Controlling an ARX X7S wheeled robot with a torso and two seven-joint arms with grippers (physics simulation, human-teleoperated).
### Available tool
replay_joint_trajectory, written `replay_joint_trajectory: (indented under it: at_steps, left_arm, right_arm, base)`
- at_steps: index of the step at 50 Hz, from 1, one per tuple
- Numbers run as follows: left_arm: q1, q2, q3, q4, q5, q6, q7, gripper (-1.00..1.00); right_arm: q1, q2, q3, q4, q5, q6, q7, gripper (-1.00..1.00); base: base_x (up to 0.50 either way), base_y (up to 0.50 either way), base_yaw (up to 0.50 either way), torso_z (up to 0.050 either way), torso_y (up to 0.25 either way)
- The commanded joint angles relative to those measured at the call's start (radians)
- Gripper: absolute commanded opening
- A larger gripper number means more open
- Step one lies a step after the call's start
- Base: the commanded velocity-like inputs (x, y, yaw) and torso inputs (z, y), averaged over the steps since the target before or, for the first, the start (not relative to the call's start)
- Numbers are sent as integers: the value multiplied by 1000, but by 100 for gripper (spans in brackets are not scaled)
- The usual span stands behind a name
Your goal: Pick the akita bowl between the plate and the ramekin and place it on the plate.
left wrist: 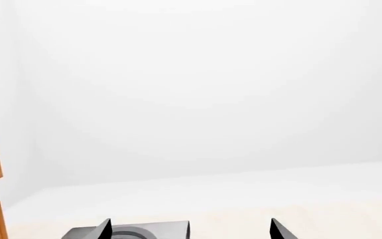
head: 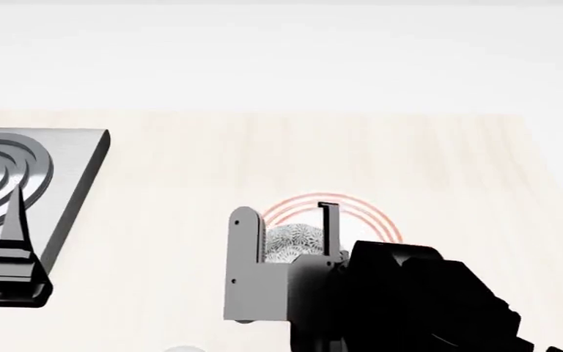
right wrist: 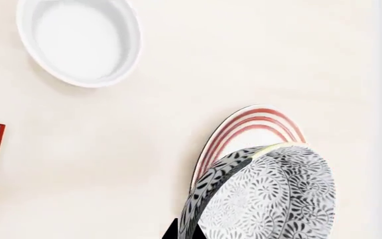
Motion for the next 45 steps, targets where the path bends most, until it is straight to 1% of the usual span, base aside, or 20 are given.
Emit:
replay_joint_trajectory:
  at_steps: [1,4,10,19,25,34,45]
  left_arm:
    - [7,13,-14,18,-13,-8,50,100]
    - [8,12,-14,19,-15,-8,50,100]
    - [13,10,-15,19,-17,-5,49,100]
    - [26,9,-7,9,-7,19,52,100]
    - [37,7,-3,8,-7,31,56,100]
    - [39,3,-5,4,-13,35,59,100]
    - [36,-2,-5,8,-17,33,59,100]
  right_arm:
    - [47,29,44,-66,-37,57,-23,-100]
    - [58,34,51,-65,-37,65,-23,-100]
    - [44,13,60,40,-63,15,20,-100]
    - [5,-66,76,270,-89,-103,88,-100]
    - [-9,-115,76,389,-97,-166,104,-100]
    - [-21,-167,73,512,-99,-224,104,-100]
    - [-15,-300,99,809,-104,-383,141,-100]
  base:
    - [0,0,0,0,0]
    - [0,0,0,0,0]
    - [0,0,0,0,0]
    - [0,0,0,0,0]
    - [0,0,0,0,0]
    - [0,0,0,0,0]
    - [0,0,0,0,1]
